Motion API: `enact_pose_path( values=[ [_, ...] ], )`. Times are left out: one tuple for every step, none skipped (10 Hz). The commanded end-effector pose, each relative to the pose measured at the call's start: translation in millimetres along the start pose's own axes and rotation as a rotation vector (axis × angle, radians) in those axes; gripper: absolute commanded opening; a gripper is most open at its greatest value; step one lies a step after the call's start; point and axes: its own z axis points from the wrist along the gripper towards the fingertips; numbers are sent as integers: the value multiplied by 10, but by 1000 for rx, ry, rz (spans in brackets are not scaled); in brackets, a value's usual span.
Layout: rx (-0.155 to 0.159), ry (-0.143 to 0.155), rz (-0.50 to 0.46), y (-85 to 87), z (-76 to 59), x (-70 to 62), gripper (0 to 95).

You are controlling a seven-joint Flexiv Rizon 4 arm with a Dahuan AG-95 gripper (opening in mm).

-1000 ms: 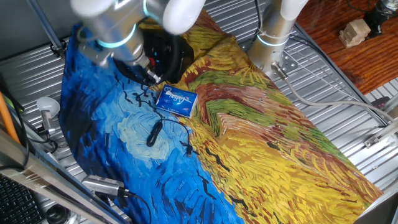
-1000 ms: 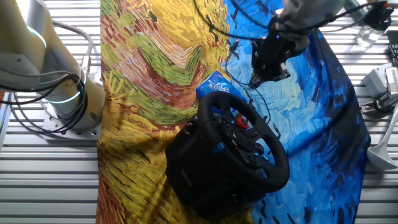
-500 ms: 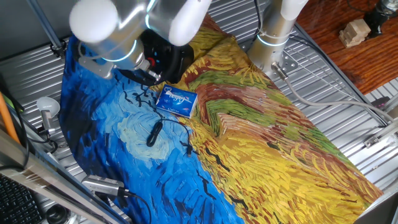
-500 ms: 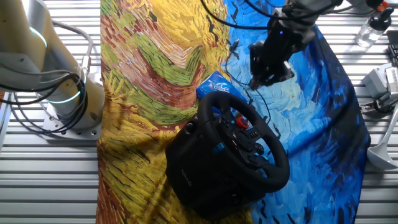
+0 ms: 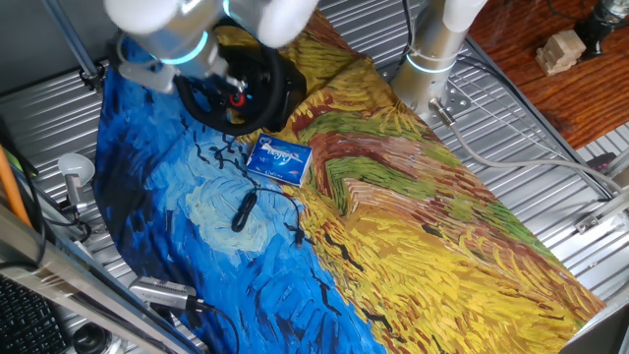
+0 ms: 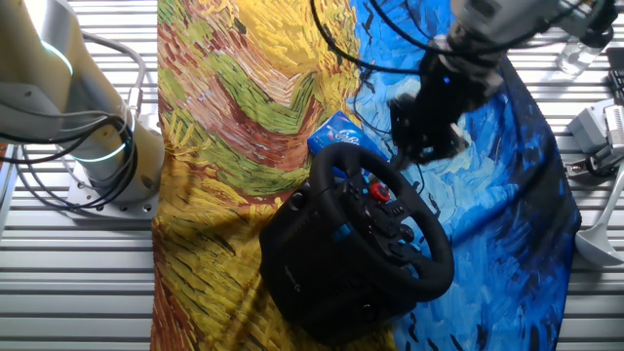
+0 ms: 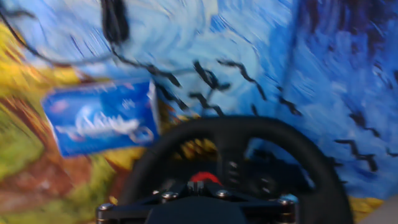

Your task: Rotate the steering wheel 90 degrees counterclockwise

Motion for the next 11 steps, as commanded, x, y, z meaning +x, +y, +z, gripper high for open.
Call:
enact_pose_path(
  values=[
    [-7, 12, -92, -204, -50, 195, 0],
    [-19, 20, -138, -267, -22, 258, 0],
    [-27, 27, -155, -276, -8, 275, 0],
    [-45, 33, -194, -290, 18, 323, 0],
    [-55, 39, -216, -292, 22, 352, 0],
    [-60, 42, -235, -288, 18, 356, 0],
    [-65, 43, -278, -291, 20, 353, 0],
    [-69, 41, -308, -298, 32, 345, 0],
    [-71, 40, -320, -299, 34, 344, 0],
    [-73, 40, -336, -299, 34, 344, 0],
    [-78, 33, -382, -299, 34, 344, 0]
  ],
)
